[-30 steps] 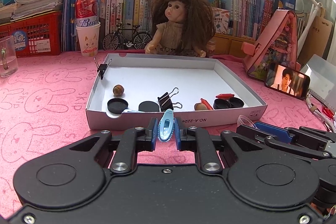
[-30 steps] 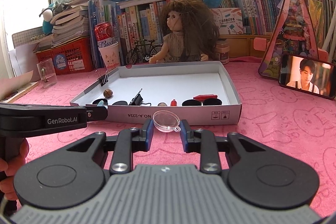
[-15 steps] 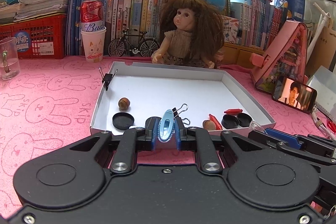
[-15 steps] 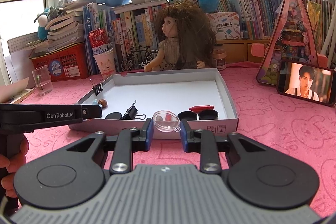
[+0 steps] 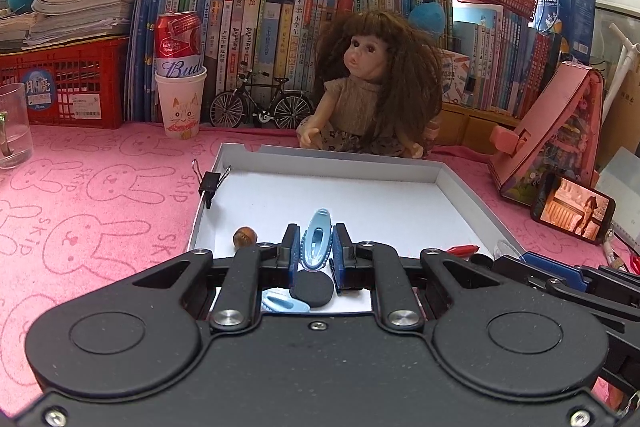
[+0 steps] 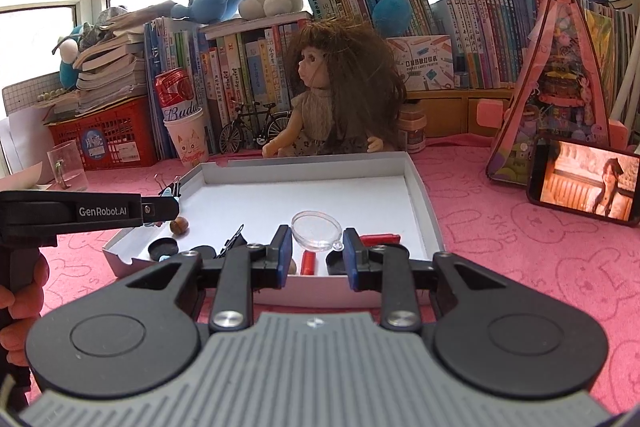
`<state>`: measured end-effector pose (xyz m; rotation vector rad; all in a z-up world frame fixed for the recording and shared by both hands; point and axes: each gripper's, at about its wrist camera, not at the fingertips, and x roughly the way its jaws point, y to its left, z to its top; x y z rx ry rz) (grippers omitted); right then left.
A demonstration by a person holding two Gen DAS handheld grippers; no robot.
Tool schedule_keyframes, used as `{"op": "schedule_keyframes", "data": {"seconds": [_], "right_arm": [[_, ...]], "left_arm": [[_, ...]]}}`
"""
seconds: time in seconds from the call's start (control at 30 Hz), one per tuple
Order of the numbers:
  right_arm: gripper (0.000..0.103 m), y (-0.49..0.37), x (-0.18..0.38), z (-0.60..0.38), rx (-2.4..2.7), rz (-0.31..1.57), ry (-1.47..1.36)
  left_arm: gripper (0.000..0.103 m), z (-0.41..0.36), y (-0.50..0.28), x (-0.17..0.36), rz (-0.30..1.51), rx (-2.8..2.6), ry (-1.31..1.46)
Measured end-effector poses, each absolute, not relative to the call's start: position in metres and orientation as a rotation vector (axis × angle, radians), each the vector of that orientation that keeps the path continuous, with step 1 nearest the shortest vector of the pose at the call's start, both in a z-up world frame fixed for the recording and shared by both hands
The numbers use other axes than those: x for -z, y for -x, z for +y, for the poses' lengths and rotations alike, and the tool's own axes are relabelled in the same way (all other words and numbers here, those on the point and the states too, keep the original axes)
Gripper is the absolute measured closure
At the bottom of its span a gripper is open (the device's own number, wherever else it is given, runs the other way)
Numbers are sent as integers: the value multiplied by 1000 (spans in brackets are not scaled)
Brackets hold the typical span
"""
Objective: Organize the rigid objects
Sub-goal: 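Carry the blue clip and clear lid into the tray and open both tools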
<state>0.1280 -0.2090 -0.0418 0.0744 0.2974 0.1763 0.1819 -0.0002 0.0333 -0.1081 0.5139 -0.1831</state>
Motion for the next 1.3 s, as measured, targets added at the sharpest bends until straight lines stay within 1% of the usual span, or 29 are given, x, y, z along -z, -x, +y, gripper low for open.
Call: {"op": "schedule_keyframes", "data": {"seconds": [0.4, 1.3], "right_arm": [[71, -163, 43, -214, -161, 312, -107], [71, -211, 51, -193, -157, 375, -67]], "left_arm": [[87, -1, -216, -28, 555, 174, 135], [87, -16, -248, -3, 604, 123, 98]]}}
